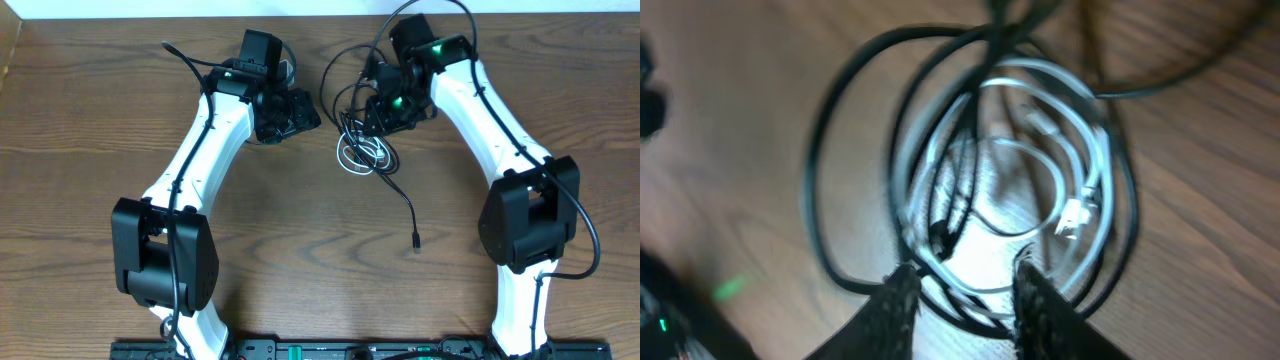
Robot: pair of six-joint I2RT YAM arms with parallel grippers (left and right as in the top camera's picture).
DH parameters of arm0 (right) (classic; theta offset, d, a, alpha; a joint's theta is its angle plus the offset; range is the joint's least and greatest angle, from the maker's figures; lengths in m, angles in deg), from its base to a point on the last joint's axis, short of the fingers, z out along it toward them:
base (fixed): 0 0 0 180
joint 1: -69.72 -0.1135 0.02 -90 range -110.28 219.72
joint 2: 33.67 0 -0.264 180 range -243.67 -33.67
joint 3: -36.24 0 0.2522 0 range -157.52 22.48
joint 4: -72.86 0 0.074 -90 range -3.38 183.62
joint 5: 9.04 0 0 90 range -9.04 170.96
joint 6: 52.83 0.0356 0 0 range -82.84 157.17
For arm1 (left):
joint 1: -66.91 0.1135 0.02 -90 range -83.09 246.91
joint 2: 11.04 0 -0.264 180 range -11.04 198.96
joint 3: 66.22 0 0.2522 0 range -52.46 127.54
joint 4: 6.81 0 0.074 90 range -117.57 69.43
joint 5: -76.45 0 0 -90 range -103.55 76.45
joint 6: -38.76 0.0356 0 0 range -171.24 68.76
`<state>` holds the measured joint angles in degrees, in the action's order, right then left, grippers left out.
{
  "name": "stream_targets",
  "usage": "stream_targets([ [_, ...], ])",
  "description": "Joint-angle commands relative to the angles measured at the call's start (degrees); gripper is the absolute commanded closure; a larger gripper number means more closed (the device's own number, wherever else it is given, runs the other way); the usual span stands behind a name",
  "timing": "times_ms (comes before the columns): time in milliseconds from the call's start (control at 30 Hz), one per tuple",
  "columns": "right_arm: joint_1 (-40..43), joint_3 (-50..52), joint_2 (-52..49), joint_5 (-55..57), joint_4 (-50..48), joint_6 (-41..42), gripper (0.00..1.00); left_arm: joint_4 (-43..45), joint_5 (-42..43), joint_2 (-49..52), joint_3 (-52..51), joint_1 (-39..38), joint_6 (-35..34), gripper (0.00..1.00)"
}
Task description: Untangle cables
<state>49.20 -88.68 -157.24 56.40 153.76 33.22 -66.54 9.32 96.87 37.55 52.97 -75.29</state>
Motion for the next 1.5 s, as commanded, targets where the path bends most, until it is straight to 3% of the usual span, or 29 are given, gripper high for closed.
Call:
stream_targets([
  [0, -1.51, 1.11, 0.28, -2.82, 0.81, -8.92, 0.67, 0.15, 0.7, 0.37, 0.04, -0.02, -0.26, 0.39],
  [167, -2.69, 3.52, 0.28, -1.7, 1.2, -15.04, 0.62, 0.17, 0.7, 0.37, 0.04, -0.02, -0.26, 0.4],
  [433, -0.57, 7.52, 0.28, 2.75, -3.69, -16.28, 0.58, 0.17, 0.7, 0.37, 0.04, -0.02, -0.24, 0.4],
  [700, 0.42, 11.43, 0.28, -6.99, -3.23, -33.09, 0.49, 0.15, 0.7, 0.37, 0.04, -0.02, -0.24, 0.4],
  [800, 0.11, 13.9, 0.28, -8.24, -3.32, -37.27, 0.51, 0.17, 0.68, 0.37, 0.04, -0.02, -0.22, 0.39],
  [1100, 0.11, 19.37, 0.28, -8.46, -12.04, -35.39, 0.55, 0.17, 0.68, 0.37, 0.04, -0.02, -0.22, 0.4],
  [1467, 0.09, 19.47, 0.28, -10.21, -15.8, -32.89, 0.55, 0.09, 0.7, 0.37, 0.04, -0.02, -0.22, 0.4],
])
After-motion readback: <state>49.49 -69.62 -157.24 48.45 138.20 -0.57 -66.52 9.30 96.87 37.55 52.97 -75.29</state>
